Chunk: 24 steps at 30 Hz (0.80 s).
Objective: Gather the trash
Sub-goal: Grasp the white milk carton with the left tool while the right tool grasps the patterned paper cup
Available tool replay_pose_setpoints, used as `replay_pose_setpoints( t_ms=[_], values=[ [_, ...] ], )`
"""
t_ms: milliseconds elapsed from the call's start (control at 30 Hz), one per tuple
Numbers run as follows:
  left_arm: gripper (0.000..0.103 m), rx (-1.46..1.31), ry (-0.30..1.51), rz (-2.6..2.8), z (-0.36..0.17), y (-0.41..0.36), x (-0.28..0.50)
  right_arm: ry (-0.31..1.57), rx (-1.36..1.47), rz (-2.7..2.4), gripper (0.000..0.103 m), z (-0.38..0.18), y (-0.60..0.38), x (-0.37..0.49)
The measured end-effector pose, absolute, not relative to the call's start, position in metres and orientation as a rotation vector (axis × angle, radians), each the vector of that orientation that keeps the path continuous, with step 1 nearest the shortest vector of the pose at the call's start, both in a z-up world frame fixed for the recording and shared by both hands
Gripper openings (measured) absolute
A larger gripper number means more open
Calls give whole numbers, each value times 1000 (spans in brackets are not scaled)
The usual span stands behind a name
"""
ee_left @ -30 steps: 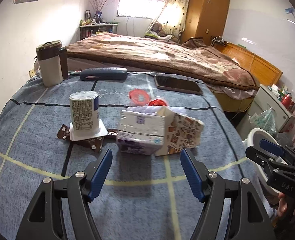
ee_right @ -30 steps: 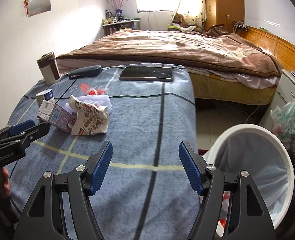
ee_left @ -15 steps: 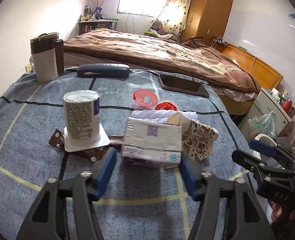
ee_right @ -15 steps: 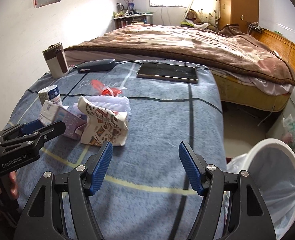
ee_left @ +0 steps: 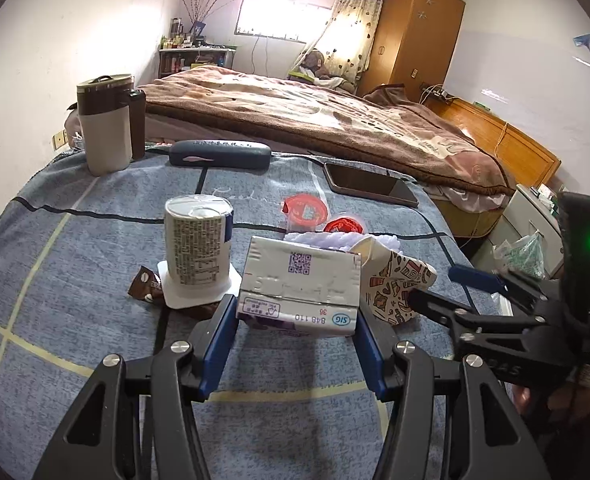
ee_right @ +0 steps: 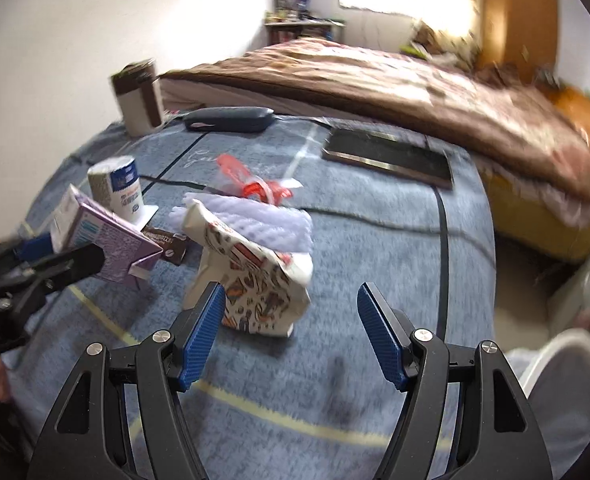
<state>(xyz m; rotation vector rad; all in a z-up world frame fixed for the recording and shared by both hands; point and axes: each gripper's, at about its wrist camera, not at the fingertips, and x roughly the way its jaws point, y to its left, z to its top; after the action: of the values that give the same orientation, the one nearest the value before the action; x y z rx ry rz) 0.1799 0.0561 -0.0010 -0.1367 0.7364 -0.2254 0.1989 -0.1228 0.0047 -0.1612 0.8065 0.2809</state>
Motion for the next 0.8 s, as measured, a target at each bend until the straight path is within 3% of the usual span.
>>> replay_pose_setpoints(
  t_ms=[467, 500, 600, 800],
  values=[
    [58, -149, 771, -230, -8, 63, 182, 842, -211, 381, 70, 3, -115, 217],
    [58, -149, 773, -227, -9, 64, 182, 848, -188, 389, 68, 3, -117, 216],
    [58, -162, 778, -223, -10, 66, 183, 855, -155, 377, 43, 2, -120, 213],
    [58, -169, 785, -218, -12, 69, 182, 868, -177, 378, 33, -2, -116, 207]
  ],
)
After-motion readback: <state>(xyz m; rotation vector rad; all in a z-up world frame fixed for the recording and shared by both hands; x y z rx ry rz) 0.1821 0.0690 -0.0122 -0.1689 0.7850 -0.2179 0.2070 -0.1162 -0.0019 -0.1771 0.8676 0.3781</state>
